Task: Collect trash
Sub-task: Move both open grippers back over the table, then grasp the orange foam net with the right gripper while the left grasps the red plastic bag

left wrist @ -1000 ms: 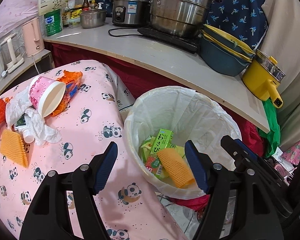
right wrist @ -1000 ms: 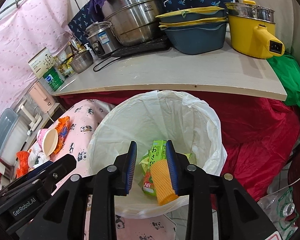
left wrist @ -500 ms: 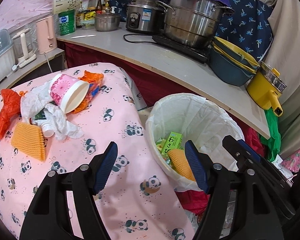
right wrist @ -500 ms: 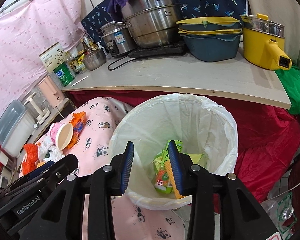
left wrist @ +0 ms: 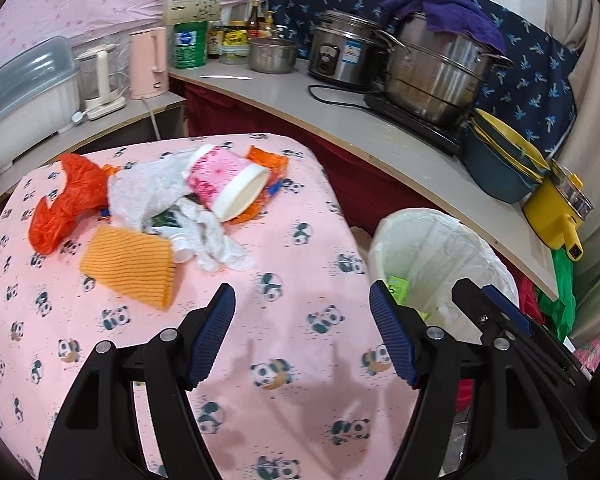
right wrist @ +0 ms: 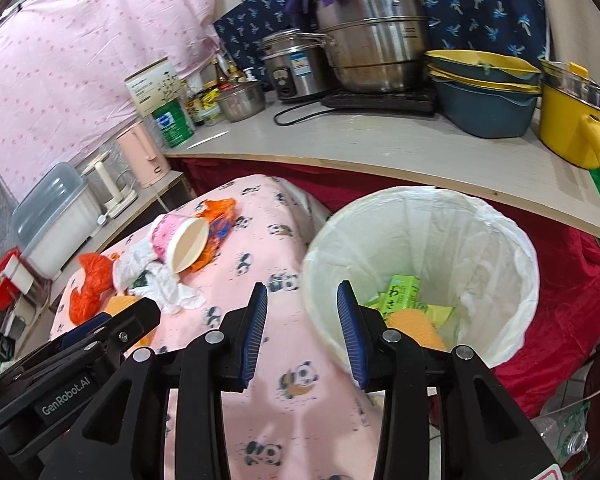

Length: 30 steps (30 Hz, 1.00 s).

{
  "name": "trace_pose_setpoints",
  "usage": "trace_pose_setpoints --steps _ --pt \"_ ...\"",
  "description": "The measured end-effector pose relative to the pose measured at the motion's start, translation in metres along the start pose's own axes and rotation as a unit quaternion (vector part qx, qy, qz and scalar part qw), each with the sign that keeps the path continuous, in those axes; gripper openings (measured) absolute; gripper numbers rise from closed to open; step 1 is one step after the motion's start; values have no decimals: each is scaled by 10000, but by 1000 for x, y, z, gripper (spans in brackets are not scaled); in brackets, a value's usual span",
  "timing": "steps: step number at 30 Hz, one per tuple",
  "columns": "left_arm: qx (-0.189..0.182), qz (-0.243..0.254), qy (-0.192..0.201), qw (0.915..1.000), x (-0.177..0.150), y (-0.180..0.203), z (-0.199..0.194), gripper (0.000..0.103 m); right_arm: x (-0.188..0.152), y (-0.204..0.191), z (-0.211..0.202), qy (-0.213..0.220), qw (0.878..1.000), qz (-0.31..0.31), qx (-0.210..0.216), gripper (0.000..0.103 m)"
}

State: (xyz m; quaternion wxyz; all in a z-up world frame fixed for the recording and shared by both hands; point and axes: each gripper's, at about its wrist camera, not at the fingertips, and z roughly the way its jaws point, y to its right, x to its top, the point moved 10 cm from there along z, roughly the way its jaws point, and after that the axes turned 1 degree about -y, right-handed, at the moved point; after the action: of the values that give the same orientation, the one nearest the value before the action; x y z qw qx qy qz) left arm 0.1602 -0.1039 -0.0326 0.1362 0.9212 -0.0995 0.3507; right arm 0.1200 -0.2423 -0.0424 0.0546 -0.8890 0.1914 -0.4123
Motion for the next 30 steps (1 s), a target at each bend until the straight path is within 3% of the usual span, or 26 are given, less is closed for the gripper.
trace_pose_setpoints --steps 12,30 --pt "560 -478 101 9972 -6 -91 -17 66 -24 -86 14 -261 9970 -610 402 36" --pt "1266 -1015 189 9866 -9 -226 -26 66 -61 -188 54 -769 9855 -1287 800 36"
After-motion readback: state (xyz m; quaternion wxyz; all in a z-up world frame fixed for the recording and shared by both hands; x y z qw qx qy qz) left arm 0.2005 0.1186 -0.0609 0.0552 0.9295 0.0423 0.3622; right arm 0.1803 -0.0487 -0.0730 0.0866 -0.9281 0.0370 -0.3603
